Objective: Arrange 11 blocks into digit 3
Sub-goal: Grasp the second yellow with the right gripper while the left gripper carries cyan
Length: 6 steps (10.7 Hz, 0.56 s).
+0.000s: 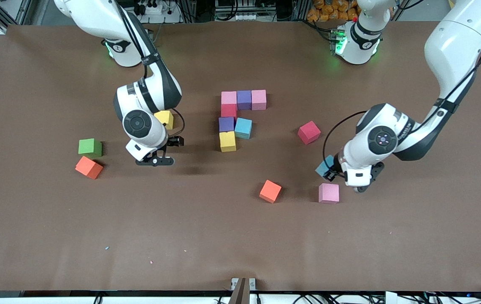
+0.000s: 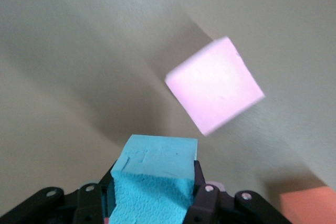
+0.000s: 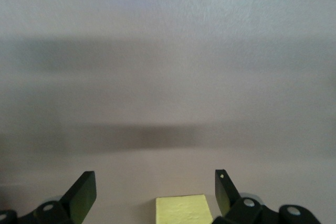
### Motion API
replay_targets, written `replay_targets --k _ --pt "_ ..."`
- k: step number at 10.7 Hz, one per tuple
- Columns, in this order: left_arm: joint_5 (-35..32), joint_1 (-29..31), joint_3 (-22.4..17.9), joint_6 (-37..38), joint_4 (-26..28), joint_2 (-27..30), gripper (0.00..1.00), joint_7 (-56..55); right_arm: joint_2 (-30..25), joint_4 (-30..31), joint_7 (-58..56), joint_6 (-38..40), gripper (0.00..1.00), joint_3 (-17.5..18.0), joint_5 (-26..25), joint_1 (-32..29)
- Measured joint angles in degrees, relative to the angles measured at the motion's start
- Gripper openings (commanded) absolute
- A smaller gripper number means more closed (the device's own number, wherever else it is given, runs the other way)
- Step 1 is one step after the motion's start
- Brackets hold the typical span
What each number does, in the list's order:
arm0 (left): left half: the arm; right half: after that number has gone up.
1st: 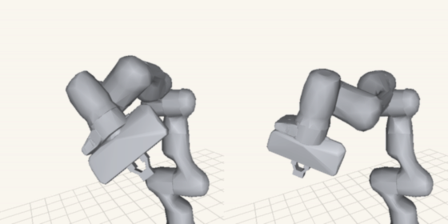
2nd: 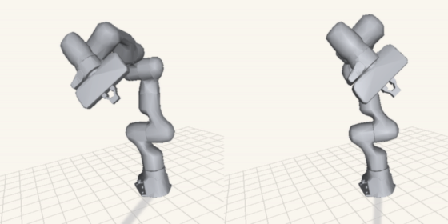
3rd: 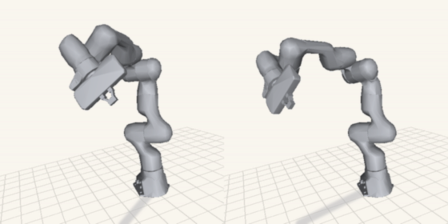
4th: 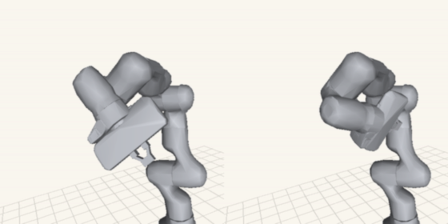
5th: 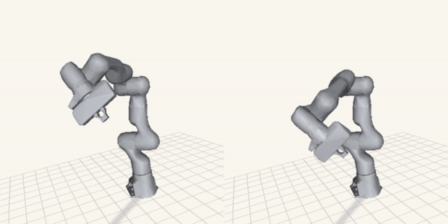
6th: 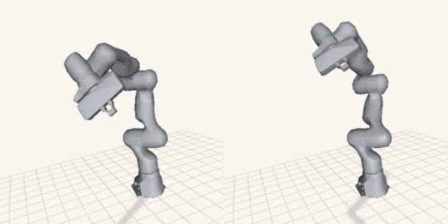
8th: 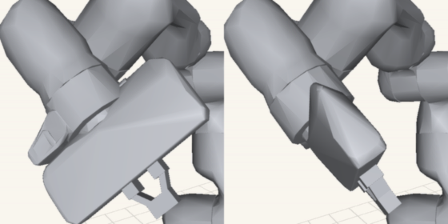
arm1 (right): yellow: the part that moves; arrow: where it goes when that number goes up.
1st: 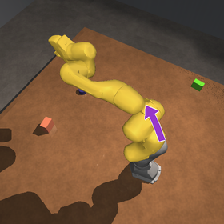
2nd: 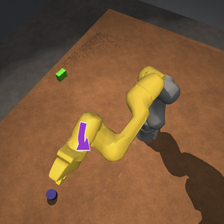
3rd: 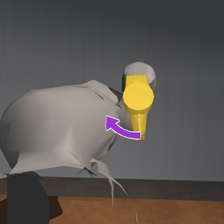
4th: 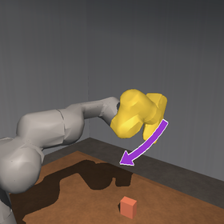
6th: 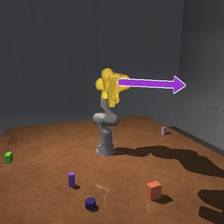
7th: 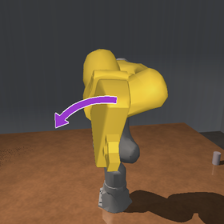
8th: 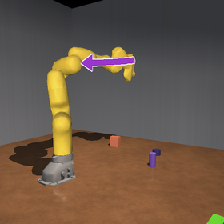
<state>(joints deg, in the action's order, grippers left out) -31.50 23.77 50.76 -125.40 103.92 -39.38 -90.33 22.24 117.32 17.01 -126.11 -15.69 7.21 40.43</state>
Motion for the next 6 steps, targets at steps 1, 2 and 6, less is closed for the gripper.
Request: replay_targets --k 1,2,6 --pt "0.08 -2.18 0.0 0.02 -0.53 0.0 0.0 -6.11 -1.21 3.66 -2.29 -3.31 1.0 0.0 -0.19 -0.02" --pt "0.1 -4.05 -0.02 0.07 -0.67 0.0 0.0 -12.68 -2.66 6.99 -4.13 -5.16 1.0 -0.01 -0.29 -0.05" --pt "0.15 -8.86 -0.19 0.3 -0.6 -0.56 0.0 -35.33 -8.25 14.57 -5.4 -6.02 1.0 0.41 0.15 0.3"
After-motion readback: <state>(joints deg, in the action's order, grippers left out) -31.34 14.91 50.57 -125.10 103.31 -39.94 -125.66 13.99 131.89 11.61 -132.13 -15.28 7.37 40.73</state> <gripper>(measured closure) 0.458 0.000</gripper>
